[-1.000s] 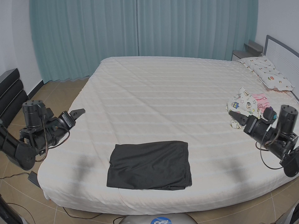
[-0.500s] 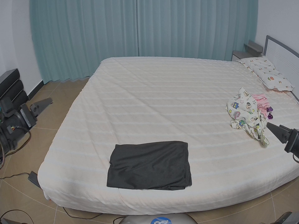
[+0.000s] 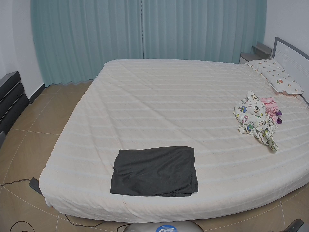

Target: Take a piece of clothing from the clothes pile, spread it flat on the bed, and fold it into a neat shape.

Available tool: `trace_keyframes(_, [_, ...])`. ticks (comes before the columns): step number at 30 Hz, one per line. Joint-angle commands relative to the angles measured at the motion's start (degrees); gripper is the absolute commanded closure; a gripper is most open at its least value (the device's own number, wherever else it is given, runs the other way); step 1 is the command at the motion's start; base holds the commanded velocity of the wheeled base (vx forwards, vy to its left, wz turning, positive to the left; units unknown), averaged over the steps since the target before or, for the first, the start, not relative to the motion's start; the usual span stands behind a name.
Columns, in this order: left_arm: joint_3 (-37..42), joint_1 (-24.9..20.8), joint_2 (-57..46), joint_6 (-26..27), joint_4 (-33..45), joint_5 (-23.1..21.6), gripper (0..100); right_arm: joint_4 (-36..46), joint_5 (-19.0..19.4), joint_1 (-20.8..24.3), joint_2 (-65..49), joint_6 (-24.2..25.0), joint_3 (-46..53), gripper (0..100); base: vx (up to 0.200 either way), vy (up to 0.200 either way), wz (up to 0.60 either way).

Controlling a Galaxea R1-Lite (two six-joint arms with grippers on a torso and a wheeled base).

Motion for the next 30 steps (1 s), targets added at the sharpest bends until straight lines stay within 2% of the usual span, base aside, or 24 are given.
trace_keyframes(1, [0.39, 0.50, -11.83, 1.50, 1.90, -0.44, 0, 3.86, -0.05, 2.27, -7.24, -3.91, -0.61, 0, 0.000, 0.000, 0.00])
trace_keyframes(8, [6.37, -0.03, -19.74, 1.50, 2.08, -0.53, 0, 6.14, -0.40, 1.48, -9.44, -8.92, 0.10, 0, 0.000, 0.000, 0.00])
trace_keyframes(10, [8.74, -0.99, -23.35, 1.50, 3.05, -0.53, 0, 10.54, -0.49, 0.43, -12.96, -11.12, 0.80, 0, 0.000, 0.000, 0.00])
trace_keyframes(15, [11.99, -1.08, -25.81, 1.68, 5.86, 0.53, 0, 18.89, -0.49, 0.25, -19.11, -11.91, 3.61, 0, 0.000, 0.000, 0.00])
trace_keyframes(17, [12.61, -1.08, -25.72, 1.33, 6.21, 1.32, 0, 19.50, -0.49, 0.69, -21.92, -11.82, 7.13, 0, 0.000, 0.000, 0.00])
trace_keyframes(22, [17.44, -0.99, -25.81, 2.20, 5.24, 5.54, 0, 19.24, -1.98, 0.60, -22.18, -11.12, 13.19, 0, 0.000, 0.000, 0.00])
trace_keyframes(23, [19.37, -1.08, -25.81, 2.20, 2.52, 7.82, 0, 19.24, -2.68, 0.52, -22.18, -11.38, 14.95, 0, 0.000, 0.000, 0.00])
trace_keyframes(25, [21.57, -1.08, -25.81, 2.20, -1.61, 9.32, 0, 18.09, -3.21, 0.52, -22.18, -11.91, 17.24, 0, 0.000, 0.000, 0.00])
trace_keyframes(28, [27.20, -1.08, -25.81, 3.52, -8.56, 9.67, 0, 11.06, -3.91, 0.52, -22.10, -11.56, 22.77, 0, 0.000, 0.000, 0.00])
trace_keyframes(30, [32.65, -1.08, -25.81, 7.83, -12.51, 9.76, 0, 5.17, -3.91, 0.43, -22.10, -11.30, 24.97, 0, 0.000, 0.000, 0.00])
